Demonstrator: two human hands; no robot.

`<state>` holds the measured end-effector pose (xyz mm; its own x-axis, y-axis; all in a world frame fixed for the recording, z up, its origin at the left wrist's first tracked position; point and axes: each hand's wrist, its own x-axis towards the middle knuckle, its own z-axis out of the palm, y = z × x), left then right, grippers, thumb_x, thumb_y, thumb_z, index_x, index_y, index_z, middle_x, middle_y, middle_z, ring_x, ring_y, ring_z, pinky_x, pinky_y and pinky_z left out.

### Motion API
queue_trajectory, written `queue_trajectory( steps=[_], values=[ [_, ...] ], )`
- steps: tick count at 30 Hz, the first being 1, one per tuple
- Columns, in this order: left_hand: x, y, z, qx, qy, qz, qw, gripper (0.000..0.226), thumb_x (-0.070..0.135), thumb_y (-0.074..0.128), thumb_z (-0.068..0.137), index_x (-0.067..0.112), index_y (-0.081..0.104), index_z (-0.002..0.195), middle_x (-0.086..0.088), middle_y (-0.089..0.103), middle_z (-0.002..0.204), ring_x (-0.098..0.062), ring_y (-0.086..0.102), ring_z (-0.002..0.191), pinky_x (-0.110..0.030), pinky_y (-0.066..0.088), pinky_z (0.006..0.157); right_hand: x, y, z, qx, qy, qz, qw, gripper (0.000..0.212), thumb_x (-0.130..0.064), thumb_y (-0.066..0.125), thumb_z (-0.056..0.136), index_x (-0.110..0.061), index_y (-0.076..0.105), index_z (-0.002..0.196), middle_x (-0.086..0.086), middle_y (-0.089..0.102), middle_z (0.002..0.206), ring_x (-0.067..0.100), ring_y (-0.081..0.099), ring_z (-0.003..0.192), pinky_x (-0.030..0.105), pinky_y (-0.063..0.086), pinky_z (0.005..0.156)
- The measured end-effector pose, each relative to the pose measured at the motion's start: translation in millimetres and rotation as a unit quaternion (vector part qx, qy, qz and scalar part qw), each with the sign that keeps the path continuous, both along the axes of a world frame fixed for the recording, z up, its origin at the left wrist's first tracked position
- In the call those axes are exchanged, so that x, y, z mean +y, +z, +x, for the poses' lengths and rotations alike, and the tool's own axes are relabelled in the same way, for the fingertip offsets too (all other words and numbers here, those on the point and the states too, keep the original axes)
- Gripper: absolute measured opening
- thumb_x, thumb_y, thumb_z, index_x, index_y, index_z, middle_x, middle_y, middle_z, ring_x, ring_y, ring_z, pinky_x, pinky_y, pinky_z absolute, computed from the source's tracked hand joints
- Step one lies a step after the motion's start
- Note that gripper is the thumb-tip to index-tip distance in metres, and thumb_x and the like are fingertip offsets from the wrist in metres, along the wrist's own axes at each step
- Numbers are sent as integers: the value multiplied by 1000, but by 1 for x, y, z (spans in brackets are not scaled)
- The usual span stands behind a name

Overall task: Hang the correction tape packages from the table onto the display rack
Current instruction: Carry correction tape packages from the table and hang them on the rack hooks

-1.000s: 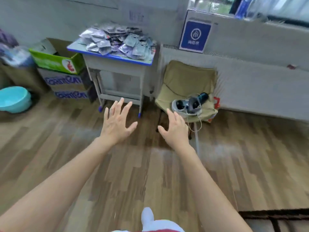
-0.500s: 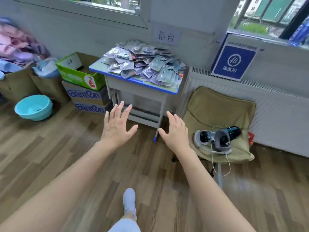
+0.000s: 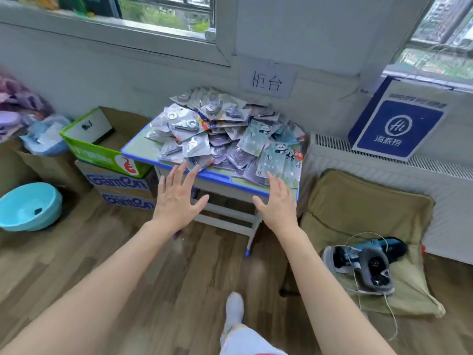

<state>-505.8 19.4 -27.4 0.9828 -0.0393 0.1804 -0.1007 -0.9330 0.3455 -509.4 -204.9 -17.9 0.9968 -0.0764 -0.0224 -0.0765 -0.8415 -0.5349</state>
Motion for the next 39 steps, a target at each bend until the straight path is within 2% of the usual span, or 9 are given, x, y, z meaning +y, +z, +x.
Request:
queue_trajectory(
  steps=[7,15,21,26,31,39],
  values=[
    [22,-13,134,11,19,11,1000,72,45,54,90,25,19,150,-5,9,158,-25,7,145,-43,5,116,14,-18,137,13,-6,4,1000,72,-36,51,94,-22,11,152,9,14,158,28,15,144,43,17,115],
    [32,-31,247,48,12,32,998,73,44,55,90,27,16,150,-3,6,159,-24,7,145,-42,1,116,25,-44,244,62,-37,6,997,77,-36,52,94,-19,5,153,12,3,159,31,6,145,46,14,117],
    [51,-52,303,93,6,61,994,75,47,55,89,27,16,151,-5,8,159,-25,7,145,-41,5,117,39,-68,283,44,-92,-17,995,81,-41,52,93,-19,2,152,13,3,158,31,6,145,42,9,116],
    [71,-62,352,133,-51,103,984,83,52,55,88,30,6,152,-2,-6,160,-22,-7,146,-43,-3,118,47,-82,299,59,-152,-36,986,86,-54,50,90,-24,-2,152,10,0,159,31,2,146,45,9,116],
    [77,-70,384,146,-118,142,972,81,58,48,88,33,5,151,-2,-10,159,-21,-11,146,-41,-6,116,54,-87,306,64,-188,-71,977,86,-50,55,88,-23,4,152,10,5,159,33,3,145,45,9,116],
    [85,-70,397,116,-175,131,969,77,52,56,86,34,17,150,-1,-1,160,-21,-1,146,-36,4,114,61,-85,314,70,-238,-88,965,80,-44,59,87,-27,14,151,11,8,158,35,8,144,48,15,116]
  ],
)
